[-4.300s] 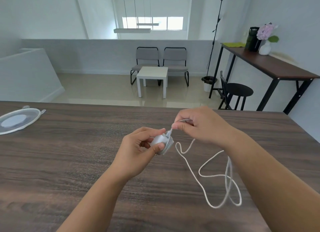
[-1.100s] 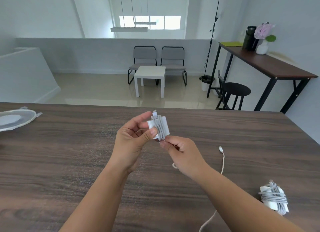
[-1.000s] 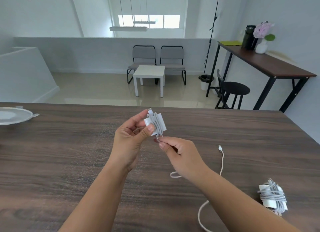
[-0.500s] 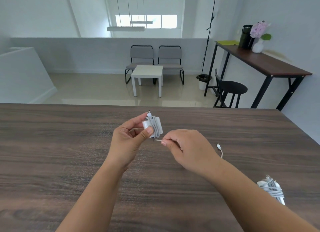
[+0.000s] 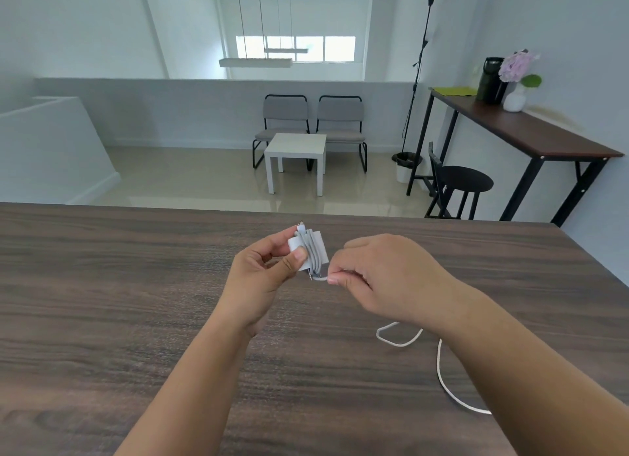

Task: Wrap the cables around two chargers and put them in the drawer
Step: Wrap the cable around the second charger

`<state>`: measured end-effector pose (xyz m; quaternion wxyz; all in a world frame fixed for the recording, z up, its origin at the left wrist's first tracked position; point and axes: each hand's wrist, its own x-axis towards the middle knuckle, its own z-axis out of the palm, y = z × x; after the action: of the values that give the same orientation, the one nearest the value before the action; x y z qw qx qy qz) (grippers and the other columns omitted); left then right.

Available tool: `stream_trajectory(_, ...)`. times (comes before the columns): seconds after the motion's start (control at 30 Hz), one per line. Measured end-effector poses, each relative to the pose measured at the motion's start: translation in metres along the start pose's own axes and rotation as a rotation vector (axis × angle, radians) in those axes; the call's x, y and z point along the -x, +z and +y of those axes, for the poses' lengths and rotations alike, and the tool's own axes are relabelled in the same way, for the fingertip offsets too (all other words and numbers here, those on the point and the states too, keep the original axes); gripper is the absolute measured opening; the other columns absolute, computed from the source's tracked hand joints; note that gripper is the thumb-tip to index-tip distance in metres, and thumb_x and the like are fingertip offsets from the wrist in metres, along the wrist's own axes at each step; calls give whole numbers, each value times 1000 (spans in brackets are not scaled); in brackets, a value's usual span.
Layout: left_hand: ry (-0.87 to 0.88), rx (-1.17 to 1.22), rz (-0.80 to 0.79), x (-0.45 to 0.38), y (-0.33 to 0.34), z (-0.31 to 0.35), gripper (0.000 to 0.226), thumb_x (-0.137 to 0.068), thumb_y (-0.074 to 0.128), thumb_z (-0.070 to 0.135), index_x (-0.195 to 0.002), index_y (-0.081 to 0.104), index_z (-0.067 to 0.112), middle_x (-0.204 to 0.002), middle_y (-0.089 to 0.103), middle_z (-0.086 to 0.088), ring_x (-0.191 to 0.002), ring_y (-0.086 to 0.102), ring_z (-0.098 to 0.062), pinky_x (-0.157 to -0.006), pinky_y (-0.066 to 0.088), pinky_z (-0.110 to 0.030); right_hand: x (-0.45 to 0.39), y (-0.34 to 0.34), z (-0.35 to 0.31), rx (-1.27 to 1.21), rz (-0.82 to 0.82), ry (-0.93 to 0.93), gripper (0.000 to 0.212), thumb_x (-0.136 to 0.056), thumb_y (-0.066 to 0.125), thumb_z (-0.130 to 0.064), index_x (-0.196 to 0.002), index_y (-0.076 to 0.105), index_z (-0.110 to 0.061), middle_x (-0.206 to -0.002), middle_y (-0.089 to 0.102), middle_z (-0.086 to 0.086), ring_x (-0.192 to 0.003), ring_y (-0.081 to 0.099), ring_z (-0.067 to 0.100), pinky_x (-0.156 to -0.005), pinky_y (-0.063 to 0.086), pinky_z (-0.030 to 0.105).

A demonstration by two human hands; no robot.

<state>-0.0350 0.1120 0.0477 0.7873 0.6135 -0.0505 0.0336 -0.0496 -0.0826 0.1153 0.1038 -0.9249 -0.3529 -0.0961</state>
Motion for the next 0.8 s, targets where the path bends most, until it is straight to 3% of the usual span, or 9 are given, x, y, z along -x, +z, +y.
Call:
stream_trajectory(0.1,-61,85,27,-1,-1,-2,46,-73,72,18,-119,69,12,-104,69,-11,-96,63,-20,-87,53,-29,3,2,-2,10,-13,-1,32,-97,37,-40,-96,66,-27,-83,61,-9,-77,57,12,-64,46,29)
stream_trajectory(0.2,-92,130,15,0,0,-1,41,-74,70,16,-115,70,13,-96,73,-3,-86,66,-10,-73,54,-18,3,4,-2,0,15,-17,45,-92,25,-46,-93,67,-29,-80,60,-10,-71,54,10,-60,44,27)
stream_trajectory(0.3,-103,138,-1,0,-2,-2,38,-73,71,16,-111,72,15,-95,73,-1,-83,67,-9,-72,54,-16,2,2,2,-2,17,5,36,-94,34,-42,-95,68,-29,-79,55,-14,-71,47,7,-62,43,27)
stream_trajectory(0.4,-107,122,-32,2,-3,-2,43,-68,82,22,-110,75,17,-100,68,-8,-86,63,-13,-74,54,-18,1,-1,4,16,23,10,30,-97,39,-42,-98,67,-29,-86,61,-11,-78,57,10,-67,48,29)
stream_trajectory(0.57,-76,-49,-135,9,2,0,42,-70,82,24,-111,75,19,-98,71,-10,-90,66,-23,-88,54,-33,-3,-6,7,-6,80,-20,21,-92,53,-44,-93,67,-30,-89,64,-11,-78,56,9,-66,45,28)
stream_trajectory(0.7,-61,-139,-265,15,4,7,38,-71,78,13,-109,75,18,-93,74,-7,-80,68,-14,-80,55,-26,-11,-17,17,-75,59,-22,18,-86,63,-46,-84,68,-29,-82,65,-14,-74,56,5,-68,46,27)
stream_trajectory(0.8,-41,-162,-325,21,5,10,37,-75,78,5,-111,73,14,-86,74,-4,-75,66,-10,-75,53,-21,-13,-20,25,-358,58,52,8,-83,72,-34,-79,71,-28,-73,69,-14,-70,60,0,-65,43,14)
